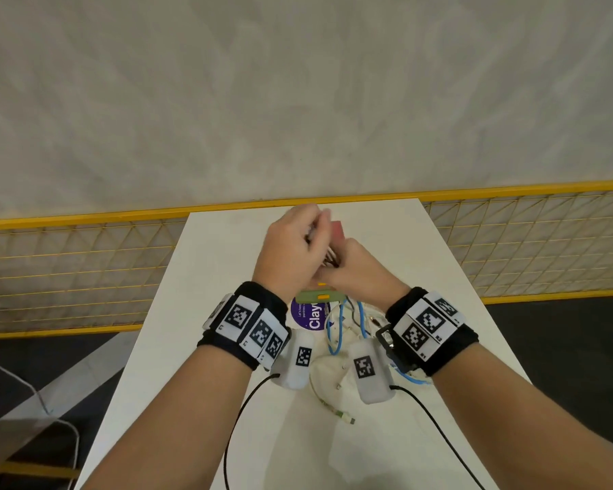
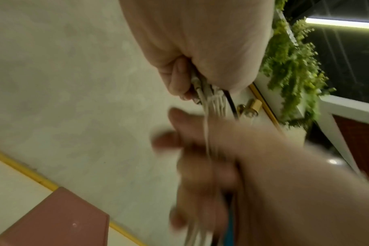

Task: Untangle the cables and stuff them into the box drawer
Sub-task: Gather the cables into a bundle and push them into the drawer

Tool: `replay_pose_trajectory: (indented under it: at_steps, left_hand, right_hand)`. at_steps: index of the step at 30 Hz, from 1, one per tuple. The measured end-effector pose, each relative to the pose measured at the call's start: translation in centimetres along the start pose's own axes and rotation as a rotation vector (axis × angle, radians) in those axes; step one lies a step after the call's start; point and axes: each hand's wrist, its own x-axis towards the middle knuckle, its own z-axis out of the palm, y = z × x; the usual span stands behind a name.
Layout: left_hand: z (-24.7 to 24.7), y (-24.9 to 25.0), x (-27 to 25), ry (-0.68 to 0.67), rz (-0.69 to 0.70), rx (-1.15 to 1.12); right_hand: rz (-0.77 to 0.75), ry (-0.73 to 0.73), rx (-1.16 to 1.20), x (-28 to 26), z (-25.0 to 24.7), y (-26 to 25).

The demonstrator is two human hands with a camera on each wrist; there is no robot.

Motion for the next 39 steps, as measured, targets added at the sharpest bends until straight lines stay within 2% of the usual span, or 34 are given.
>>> replay_pose_trajectory:
  at_steps: [2, 4, 5, 6, 7, 8, 9, 11, 12, 13, 14, 15, 17, 20, 23, 25, 27, 30, 32, 35, 37, 39]
  left_hand:
    - [-0.7, -0.6, 0.0, -0.002, -0.150, -0.098]
    - [-1.6, -1.3, 0.0, -0.101, -0.417, -0.253]
    - [-2.1, -1.8, 0.0, -0.119, -0.498, -0.290]
    - [-2.6, -2.1, 0.0, -0.090, -0.491, -0.255]
    - [-3.2, -2.0, 0.0, -0.037, -0.410, -0.180]
    - [-3.6, -1.7, 0.0, -0.016, -0.287, -0.118]
    - [-3.8, -0.9, 0.0, -0.077, -0.166, -0.110]
    - [-2.7, 0.4, -0.6, -0.375, -0.037, -0.112]
    - [-1.8, 0.9, -1.1, -0.548, -0.044, -0.087]
    - [-1.0, 1.1, -1.6, -0.688, -0.085, -0.069]
    - [-0.3, 0.8, -2.2, -0.774, -0.145, -0.063]
    - [0.2, 0.3, -2.6, -0.791, -0.216, -0.051]
    - [0.7, -0.5, -3.3, -0.752, -0.326, -0.035]
    - [0.7, -0.9, -3.7, -0.752, -0.354, -0.068]
    - [-0.9, -1.8, -3.3, -0.722, -0.381, -0.128]
    - [-2.2, -2.6, -3.1, -0.636, -0.429, -0.203]
    - [-2.7, -2.9, -3.0, -0.500, -0.477, -0.313]
    - [-1.1, -2.4, -3.2, -0.280, -0.556, -0.420]
    - [0.0, -1.5, -3.3, -0.192, -0.638, -0.446]
    - [1.1, -0.4, -3.7, -0.216, -0.657, -0.451]
    - [1.6, 0.1, -3.9, -0.215, -0.644, -0.452]
    - [1.9, 0.2, -4.0, -0.212, -0.692, -0.457]
  right_hand:
    - [0.112, -0.036, -0.119, -0.7, -0.6, 1.1]
    - [0.162, -0.004, -0.274, -1.1, -1.0, 1.9]
    - [0.164, 0.008, -0.357, -1.1, -1.3, 2.3]
    - [0.164, 0.005, -0.432, -1.0, -1.6, 2.5]
    - [0.161, -0.010, -0.503, -1.1, -1.8, 2.4]
    - [0.155, -0.038, -0.567, -1.1, -1.9, 2.1]
    - [0.134, -0.072, -0.619, -1.1, -1.9, 1.9]
    - [0.063, -0.141, -0.691, -1.0, -1.5, 1.2]
    - [0.053, -0.174, -0.728, -1.0, -1.3, 0.8]
    - [0.051, -0.193, -0.763, -0.9, -1.1, 0.4]
    - [0.048, -0.196, -0.795, -0.8, -1.1, 0.0]
    - [0.031, -0.192, -0.817, -0.7, -1.2, -0.3]
    - [-0.019, -0.199, -0.819, -0.8, -1.6, -0.6]
    - [-0.057, -0.274, -0.646, -0.9, -2.9, 0.2]
    - [0.087, -0.275, -0.363, -1.5, -6.1, 1.7]
    - [0.164, -0.270, -0.270, -2.4, -7.5, 3.4]
    - [0.180, -0.233, -0.254, -3.3, -7.1, 4.7]
    - [0.134, -0.086, -0.229, -3.5, -4.1, 5.3]
    - [0.088, 0.002, -0.249, -3.2, -2.1, 4.8]
    - [0.056, 0.016, -0.305, -2.9, 0.0, 4.0]
    - [0.007, -0.032, -0.307, -2.8, 0.7, 3.4]
    - [-0.039, -0.085, -0.346, -2.9, 0.9, 2.6]
